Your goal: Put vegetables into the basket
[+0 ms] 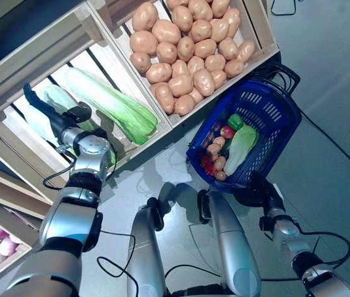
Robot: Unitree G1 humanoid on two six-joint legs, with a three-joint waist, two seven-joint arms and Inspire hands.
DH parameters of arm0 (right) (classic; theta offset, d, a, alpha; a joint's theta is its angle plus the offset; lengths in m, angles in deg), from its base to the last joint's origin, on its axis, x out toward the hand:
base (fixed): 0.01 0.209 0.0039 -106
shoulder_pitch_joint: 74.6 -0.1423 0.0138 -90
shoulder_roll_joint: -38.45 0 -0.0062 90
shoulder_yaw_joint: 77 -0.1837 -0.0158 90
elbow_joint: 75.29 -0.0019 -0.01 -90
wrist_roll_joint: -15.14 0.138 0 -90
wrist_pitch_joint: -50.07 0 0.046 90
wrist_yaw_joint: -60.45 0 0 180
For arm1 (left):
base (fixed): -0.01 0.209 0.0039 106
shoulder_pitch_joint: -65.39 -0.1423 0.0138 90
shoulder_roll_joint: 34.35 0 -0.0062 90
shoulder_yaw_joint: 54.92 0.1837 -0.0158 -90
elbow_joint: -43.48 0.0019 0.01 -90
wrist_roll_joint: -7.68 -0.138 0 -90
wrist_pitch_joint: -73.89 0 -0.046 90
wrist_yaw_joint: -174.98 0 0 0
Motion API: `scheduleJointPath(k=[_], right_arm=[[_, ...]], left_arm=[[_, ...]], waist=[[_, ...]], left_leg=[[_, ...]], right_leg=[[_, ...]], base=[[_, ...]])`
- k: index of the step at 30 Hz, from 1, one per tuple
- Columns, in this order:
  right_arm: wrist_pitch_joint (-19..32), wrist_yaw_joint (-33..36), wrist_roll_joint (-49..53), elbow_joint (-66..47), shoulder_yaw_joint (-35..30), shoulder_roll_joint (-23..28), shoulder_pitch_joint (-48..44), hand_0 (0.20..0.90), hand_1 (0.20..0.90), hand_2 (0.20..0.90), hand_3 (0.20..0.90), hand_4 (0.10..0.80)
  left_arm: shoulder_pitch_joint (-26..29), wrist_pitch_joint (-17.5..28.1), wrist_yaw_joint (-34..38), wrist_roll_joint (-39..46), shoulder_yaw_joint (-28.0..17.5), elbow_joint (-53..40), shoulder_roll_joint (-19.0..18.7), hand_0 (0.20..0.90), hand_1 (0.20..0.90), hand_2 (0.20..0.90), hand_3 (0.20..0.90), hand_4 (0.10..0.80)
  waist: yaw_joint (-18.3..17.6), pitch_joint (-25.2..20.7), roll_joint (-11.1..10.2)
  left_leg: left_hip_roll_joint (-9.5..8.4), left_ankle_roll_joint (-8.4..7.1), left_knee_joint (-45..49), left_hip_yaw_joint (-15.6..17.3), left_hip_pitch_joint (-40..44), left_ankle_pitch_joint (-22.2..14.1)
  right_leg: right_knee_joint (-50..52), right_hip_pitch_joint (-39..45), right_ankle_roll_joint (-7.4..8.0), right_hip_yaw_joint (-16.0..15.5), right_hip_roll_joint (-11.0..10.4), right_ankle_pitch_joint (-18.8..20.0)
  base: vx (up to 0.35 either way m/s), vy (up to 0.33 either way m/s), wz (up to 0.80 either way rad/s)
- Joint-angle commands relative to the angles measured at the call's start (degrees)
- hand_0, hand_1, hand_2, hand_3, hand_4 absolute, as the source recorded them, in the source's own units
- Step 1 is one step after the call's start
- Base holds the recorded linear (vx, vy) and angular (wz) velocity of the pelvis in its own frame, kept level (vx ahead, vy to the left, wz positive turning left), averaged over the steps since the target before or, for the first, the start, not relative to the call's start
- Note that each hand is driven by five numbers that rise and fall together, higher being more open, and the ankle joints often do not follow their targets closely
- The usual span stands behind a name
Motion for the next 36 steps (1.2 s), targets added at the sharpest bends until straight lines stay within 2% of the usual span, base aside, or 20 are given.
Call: scheduleJointPath(k=[1,3,11,15,17,21,24,25,26,27,32,36], right_arm=[[2.0,2.7,-1.8,-2.5,-0.8,2.8,3.9,0.900,0.900,0.900,0.900,0.800],[2.1,4.0,-2.7,-2.9,-0.8,3.1,3.5,0.900,0.900,0.900,0.900,0.800],[2.1,7.5,-2.9,-3.4,-2.4,4.7,3.6,0.900,0.900,0.900,0.900,0.800],[3.1,7.3,-2.8,-3.4,-3.9,6.0,4.5,0.900,0.900,0.900,0.900,0.800],[3.3,7.3,-3.2,-3.6,-4.0,6.3,4.9,0.900,0.900,0.900,0.900,0.800],[3.7,7.2,-4.2,-4.5,-5.3,6.9,5.4,0.900,0.900,0.900,0.900,0.800],[3.9,6.8,-4.2,-5.0,-6.1,7.5,6.0,0.900,0.900,0.900,0.900,0.800],[4.1,6.5,-4.3,-4.9,-6.5,7.7,6.2,0.900,0.900,0.900,0.900,0.800],[4.2,6.3,-4.3,-4.9,-6.7,7.9,6.2,0.900,0.900,0.900,0.900,0.800],[4.4,6.0,-4.2,-4.9,-6.8,8.1,6.3,0.900,0.900,0.900,0.900,0.800],[5.5,5.4,-3.1,-4.8,-7.0,8.6,6.4,0.900,0.900,0.900,0.900,0.800],[5.8,5.4,-2.9,-5.5,-6.6,8.2,6.6,0.900,0.900,0.900,0.900,0.800]], left_arm=[[6.7,-0.5,0.8,2.9,0.0,0.9,-9.5,0.900,0.900,0.900,0.900,0.800],[7.9,-2.5,0.3,4.9,0.5,2.0,-10.2,0.900,0.900,0.900,0.900,0.800],[11.5,-5.5,-1.8,11.8,1.6,6.4,-12.8,0.900,0.900,0.900,0.900,0.800],[12.8,-6.7,-7.2,13.5,2.8,8.3,-14.8,0.900,0.900,0.900,0.900,0.800],[12.7,-6.9,-9.6,14.4,3.1,9.1,-15.5,0.900,0.900,0.900,0.900,0.800],[12.9,-10.6,-18.2,18.4,4.4,9.1,-17.6,0.900,0.900,0.900,0.900,0.800],[13.2,-10.8,-22.4,19.8,5.2,8.6,-18.9,0.900,0.900,0.900,0.900,0.800],[13.6,-10.5,-23.1,19.9,5.5,8.2,-19.6,0.825,0.825,0.825,0.825,0.750],[14.1,-10.3,-23.3,19.9,5.9,8.0,-20.1,0.627,0.627,0.627,0.627,0.618],[14.7,-10.0,-23.9,19.6,6.2,7.9,-20.6,0.300,0.300,0.300,0.300,0.400],[17.5,-9.3,-23.9,17.4,8.0,6.7,-22.2,0.300,0.300,0.300,0.300,0.400],[17.5,-10.7,-24.6,16.7,8.6,6.3,-21.8,0.300,0.300,0.300,0.300,0.400]], waist=[[-1.3,-0.7,-0.8],[-1.5,-0.2,-0.7],[-1.8,-0.2,-0.9],[-1.9,-0.2,-1.0],[-1.9,-0.2,-0.8],[-2.0,-0.2,-0.3],[-2.0,-0.2,0.1],[-2.0,-0.2,0.4],[-2.0,-0.2,0.5],[-1.9,-0.2,0.6],[-1.8,-0.2,0.7],[-1.9,-0.2,0.7]], left_leg=[[-3.12,8.32,1.2,6.7,1.8,-5.5],[-3.28,8.21,0.3,6.8,2.1,-5.5],[-3.18,8.59,0.7,7.2,-1.5,-5.7],[-2.94,9.06,1.8,7.7,-3.9,-5.9],[-3.18,8.83,0.5,7.6,-2.9,-5.7],[-3.19,9.03,0.5,8.1,-4.0,-5.8],[-3.22,9.11,0.0,8.5,-4.1,-5.8],[-3.25,9.10,-0.2,8.7,-3.9,-5.9],[-3.27,9.09,-0.4,8.8,-3.8,-5.9],[-3.26,9.10,-0.5,8.9,-3.8,-5.8],[-3.03,9.26,-0.4,9.6,-3.6,-5.9],[-3.65,8.78,-4.0,9.5,1.1,-5.3]], right_leg=[[-4.8,3.2,-1.94,2.3,1.6,1.5],[-5.9,3.6,-1.51,2.5,1.7,1.9],[-5.6,-0.7,-0.80,2.9,2.0,2.7],[-4.8,-3.3,-0.52,3.1,2.0,3.2],[-6.2,-2.3,-0.23,3.1,2.0,3.4],[-6.1,-3.6,-0.08,3.2,1.7,3.7],[-6.3,-4.0,0.13,3.2,1.4,3.8],[-6.5,-4.0,0.20,3.2,1.3,3.9],[-6.6,-3.9,0.27,3.2,1.2,4.0],[-6.7,-3.9,0.31,3.2,1.1,4.0],[-6.8,-3.9,0.28,3.0,0.8,4.3],[-10.0,0.8,0.76,2.7,0.7,4.7]], base=[[0.026,0.113,-0.03],[0.045,0.104,-0.06],[-0.001,0.089,-0.02],[-0.011,0.074,-0.03],[0.026,0.050,-0.01],[-0.022,0.061,-0.02],[-0.034,0.051,-0.04],[-0.033,0.041,0.01],[-0.037,0.034,0.02],[-0.046,0.020,0.03],[-0.054,0.000,0.07],[-0.028,-0.021,0.01]])
